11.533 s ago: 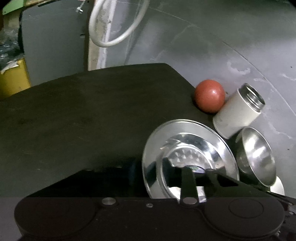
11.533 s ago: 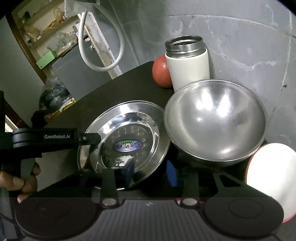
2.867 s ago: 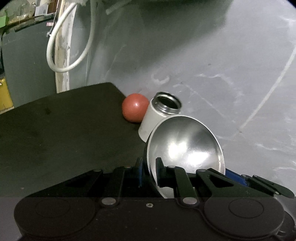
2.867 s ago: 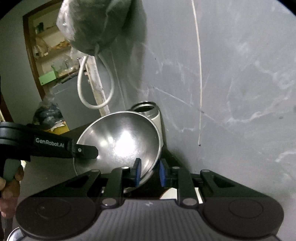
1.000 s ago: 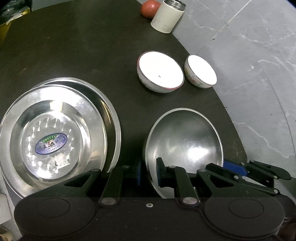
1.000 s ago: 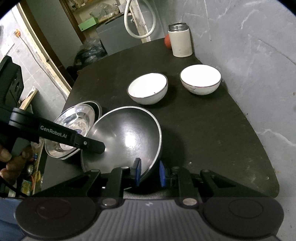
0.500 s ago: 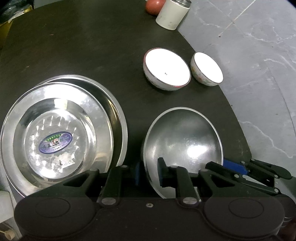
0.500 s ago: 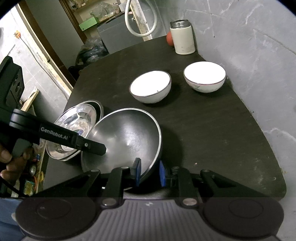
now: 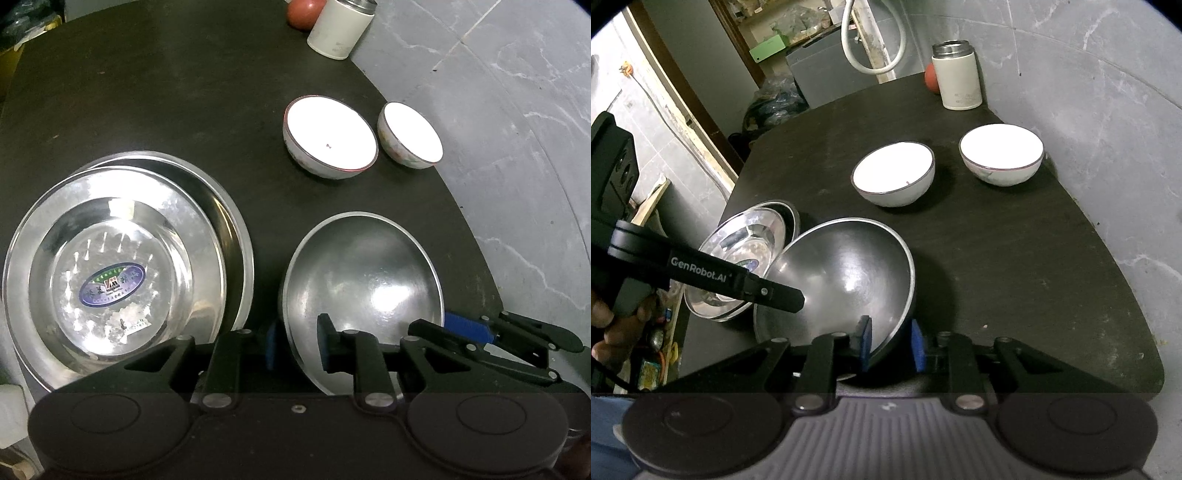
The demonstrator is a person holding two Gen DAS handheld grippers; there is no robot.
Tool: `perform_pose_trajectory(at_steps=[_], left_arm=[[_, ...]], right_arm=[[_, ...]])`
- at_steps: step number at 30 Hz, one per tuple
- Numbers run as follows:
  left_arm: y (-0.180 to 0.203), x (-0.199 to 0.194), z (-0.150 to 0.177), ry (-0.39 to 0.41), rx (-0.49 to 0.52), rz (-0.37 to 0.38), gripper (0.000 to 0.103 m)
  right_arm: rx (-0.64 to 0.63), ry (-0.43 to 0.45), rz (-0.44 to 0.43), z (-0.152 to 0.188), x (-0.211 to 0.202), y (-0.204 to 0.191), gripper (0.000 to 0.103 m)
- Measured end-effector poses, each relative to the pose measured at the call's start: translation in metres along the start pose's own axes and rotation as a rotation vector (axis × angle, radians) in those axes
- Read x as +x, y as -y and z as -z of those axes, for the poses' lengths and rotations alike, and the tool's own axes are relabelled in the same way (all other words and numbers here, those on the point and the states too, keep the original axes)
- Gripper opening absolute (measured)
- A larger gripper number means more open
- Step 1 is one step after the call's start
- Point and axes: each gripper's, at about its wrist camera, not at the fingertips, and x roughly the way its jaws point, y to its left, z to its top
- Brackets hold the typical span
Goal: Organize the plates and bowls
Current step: 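Carry the steel bowl onto the plate stack and open both tools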
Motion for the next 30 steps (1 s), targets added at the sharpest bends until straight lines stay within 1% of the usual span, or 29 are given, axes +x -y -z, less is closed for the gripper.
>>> perform_pose_trajectory(at_steps=[12, 14, 16, 23, 26, 28, 30], left_arm=[[0.002, -0.008, 0.000, 0.021, 0.028, -0.006, 0.030], [0.001, -0.010, 0.000, 0.027, 0.036, -0.009, 0.032], [0.001, -0.012, 0.000, 0.033, 0.042, -0.009, 0.036], [-0.002, -0.022, -0.004, 0.055, 0.061, -0.012, 0.043], [-0.004, -0.029, -0.007, 0.073, 0.071, -0.013, 0.049], [-0.006, -0.032, -0.009, 0.087, 0.075, -0.015, 0.054], [-0.007, -0.034, -0.012, 0.098, 0.082, -0.021, 0.063]], right_arm=[[0.015, 0.022, 0.007, 0.000, -0.003, -0.002, 0.028], [0.022, 0.028, 0.010, -0.001, -0.004, -0.001, 0.030], [0.032, 0.034, 0.015, -0.001, -0.004, -0.001, 0.034], [0.052, 0.059, 0.017, -0.006, -0.008, -0.003, 0.038], [0.061, 0.070, 0.020, -0.008, -0.009, -0.004, 0.043], [0.071, 0.080, 0.026, -0.010, -0.009, -0.005, 0.052], [0.082, 0.090, 0.033, -0.011, -0.009, -0.006, 0.059]])
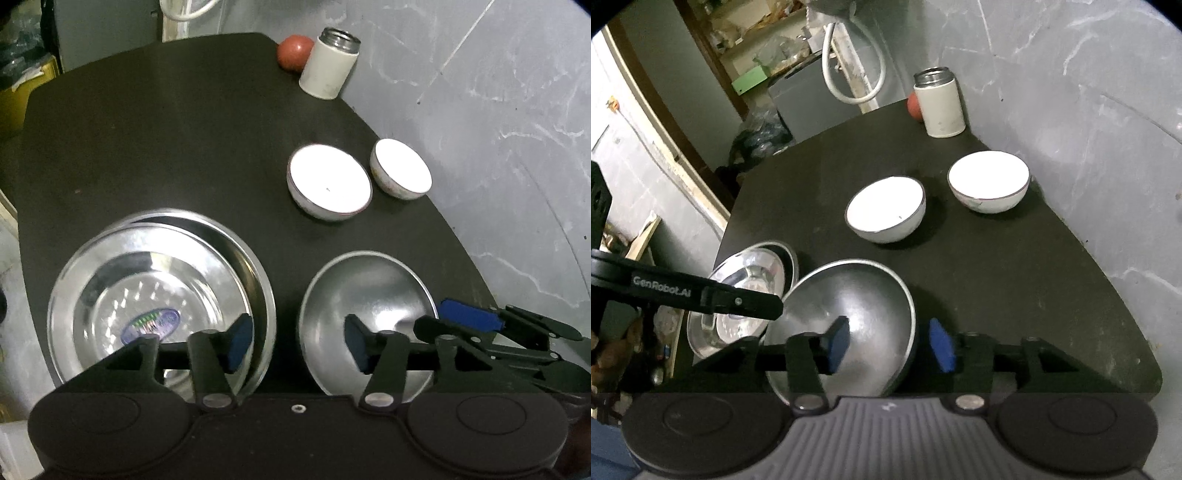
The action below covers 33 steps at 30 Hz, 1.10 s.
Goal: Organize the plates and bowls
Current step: 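Carry the steel bowl onto the plate stack and open both tools, then move both tools to the white red-rimmed bowl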
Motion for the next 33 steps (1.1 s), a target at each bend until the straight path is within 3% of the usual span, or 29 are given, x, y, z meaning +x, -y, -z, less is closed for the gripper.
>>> perform_pose_trajectory(at_steps=[5, 14, 20, 33], left_arm=[[-0.005, -0.002, -0.006, 0.021, 0.017, -0.017, 0.081], [-0.016, 0.002, -0.029, 0.061, -0.009, -0.004, 0.102], [-0.030, 0.012, -0.047, 0.065, -0.059, -0.006, 0.102], [-0.033, 0.049, -0.093, 0.082, -0.022, -0.043, 0.102]], right_arm=[[0.034, 0.018, 0.019, -0.002, 0.002, -0.001, 0.075], [0.123, 0.062, 0.031, -0.007, 0.006, 0.003, 0.102], [0.180, 0.086, 0.065, -0.013, 0.010, 0.008, 0.103], [0.219, 0.070, 0.150, -0.032, 0.035, 0.009, 0.103]])
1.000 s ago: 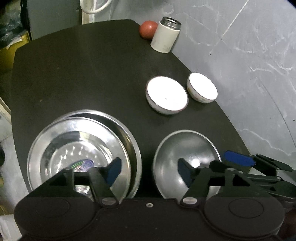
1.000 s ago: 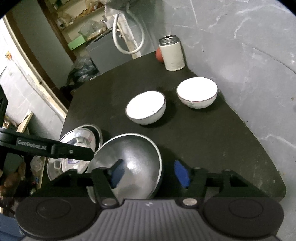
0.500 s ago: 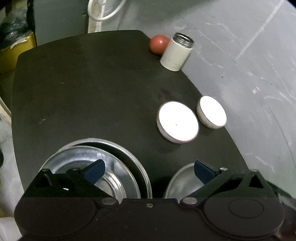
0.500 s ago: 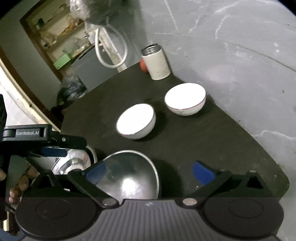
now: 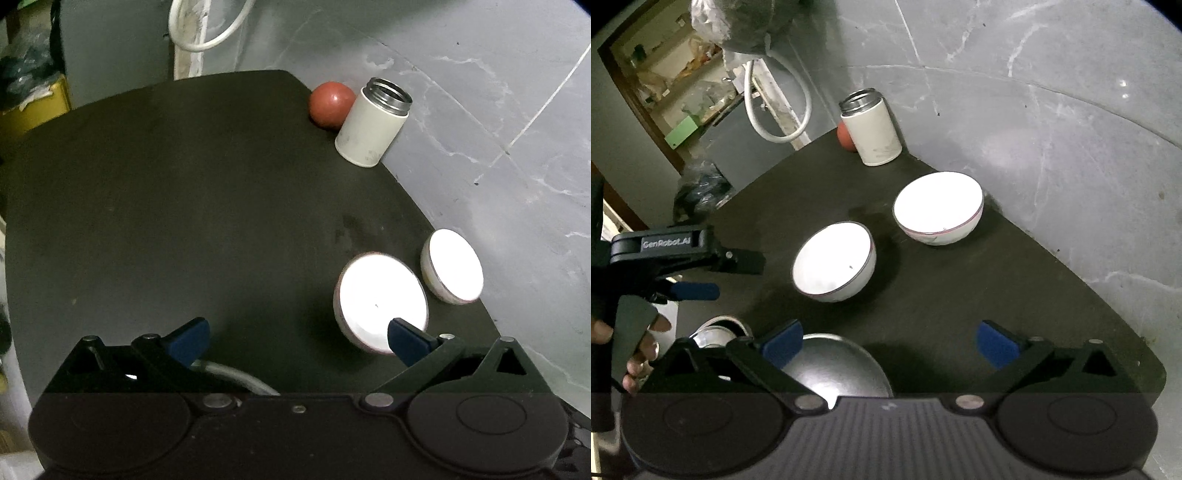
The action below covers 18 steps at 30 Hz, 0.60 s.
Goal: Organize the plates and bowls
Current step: 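Move both tools to the white red-rimmed bowl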
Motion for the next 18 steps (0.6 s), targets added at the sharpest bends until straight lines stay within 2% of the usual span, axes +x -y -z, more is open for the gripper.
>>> perform_pose_trajectory(at_steps=[6, 13, 18], left_arm=[[0.004, 0.019, -0.014, -0.004, 0.042, -0.004, 0.102], [0.009, 0.039, -0.021, -0.040, 0.088, -0.056, 0.102], [0.012, 0.050, -0.022, -0.059, 0.105, -0.046, 0.102]], right_arm=[[0.040, -0.020, 0.049, -0.009, 0.018, 0.000, 0.103], [0.053, -0.048, 0.075, -0.016, 0.036, -0.005, 0.103], [0.055, -0.048, 0.101, -0.023, 0.048, -0.006, 0.103]])
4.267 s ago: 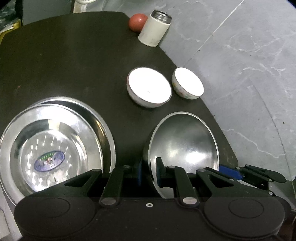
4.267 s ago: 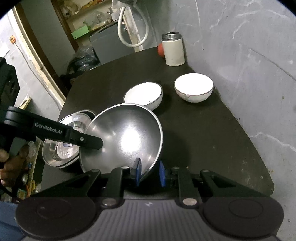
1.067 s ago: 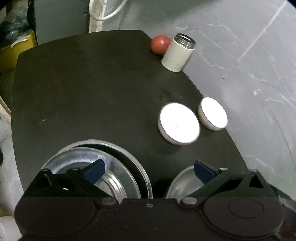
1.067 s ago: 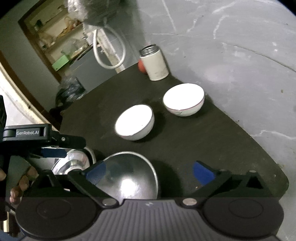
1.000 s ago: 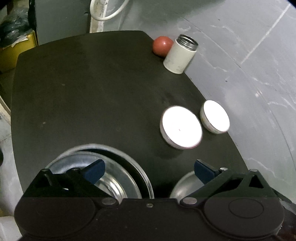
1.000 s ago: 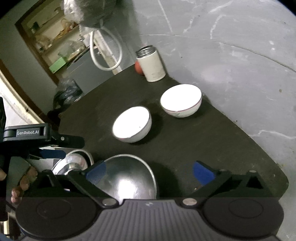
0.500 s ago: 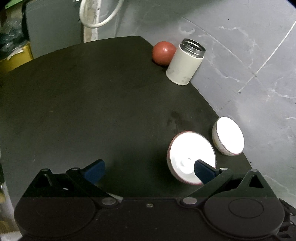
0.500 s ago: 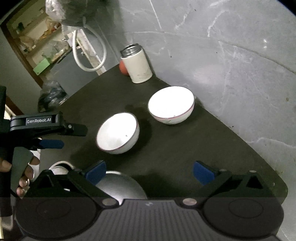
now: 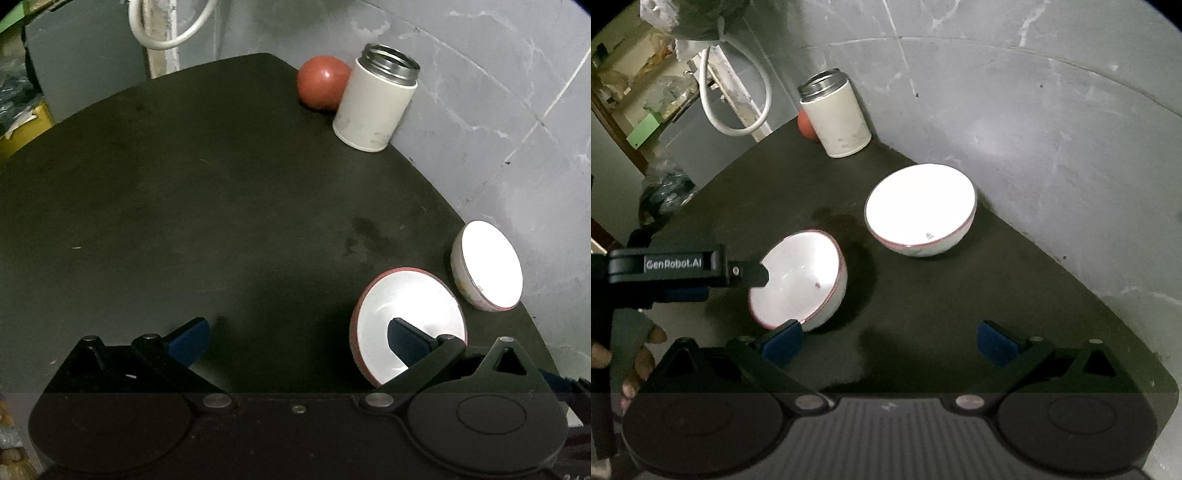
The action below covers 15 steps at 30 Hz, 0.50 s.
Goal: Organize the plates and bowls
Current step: 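Move both tools to the white red-rimmed bowl, then pinch the white bowl rim with both tools and lift it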
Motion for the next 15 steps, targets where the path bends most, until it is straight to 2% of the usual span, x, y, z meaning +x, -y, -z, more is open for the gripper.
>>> perform_pose_trajectory(at_steps=[6, 10, 13, 15], left_arm=[[0.007, 0.006, -0.001, 0.005, 0.057, -0.004, 0.101], [0.008, 0.008, -0.001, 0.002, 0.068, 0.006, 0.097], [0.009, 0.010, 0.000, -0.002, 0.072, 0.010, 0.092], [0.010, 0.011, 0.001, 0.001, 0.076, 0.005, 0.079]], right_arm=[[0.018, 0.028, -0.022, -0.008, 0.005, 0.000, 0.102], [0.026, 0.030, -0.033, -0.013, 0.011, -0.002, 0.093], [0.027, 0.024, -0.043, -0.015, 0.017, -0.004, 0.086], [0.024, 0.019, -0.048, -0.017, 0.020, -0.007, 0.082]])
